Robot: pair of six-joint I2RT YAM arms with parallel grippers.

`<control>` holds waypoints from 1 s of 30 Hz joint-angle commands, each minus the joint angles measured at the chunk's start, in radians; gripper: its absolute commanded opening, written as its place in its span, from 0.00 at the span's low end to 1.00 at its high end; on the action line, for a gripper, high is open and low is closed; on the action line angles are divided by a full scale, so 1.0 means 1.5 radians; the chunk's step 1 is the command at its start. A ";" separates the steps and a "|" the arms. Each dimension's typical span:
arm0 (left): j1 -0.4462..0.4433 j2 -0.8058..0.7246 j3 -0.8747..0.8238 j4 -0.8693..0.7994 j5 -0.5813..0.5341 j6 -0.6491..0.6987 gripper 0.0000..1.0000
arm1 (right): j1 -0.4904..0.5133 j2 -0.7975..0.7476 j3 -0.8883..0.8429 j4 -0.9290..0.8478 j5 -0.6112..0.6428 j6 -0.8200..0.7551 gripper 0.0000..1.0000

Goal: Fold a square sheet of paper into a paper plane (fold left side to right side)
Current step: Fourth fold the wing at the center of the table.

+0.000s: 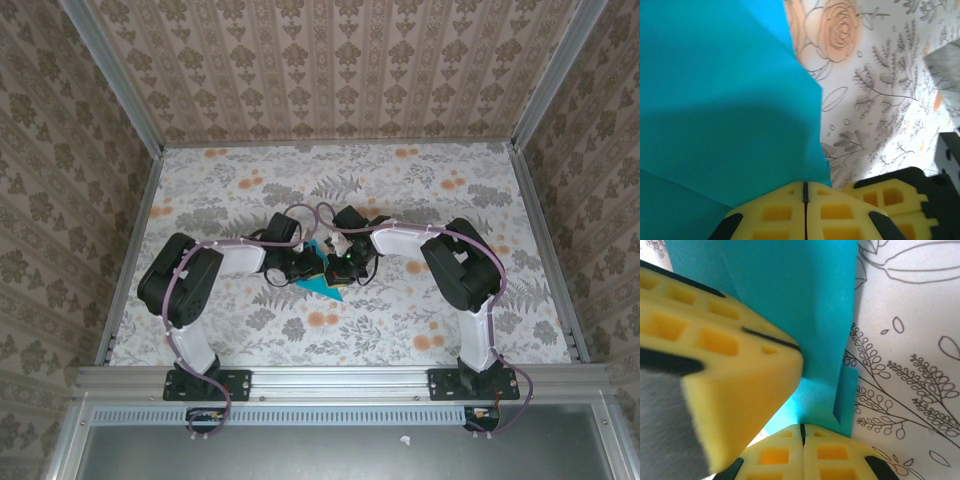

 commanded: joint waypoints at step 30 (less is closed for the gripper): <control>0.153 0.061 0.036 0.001 -0.041 0.135 0.05 | 0.005 0.046 -0.010 -0.110 0.088 -0.029 0.00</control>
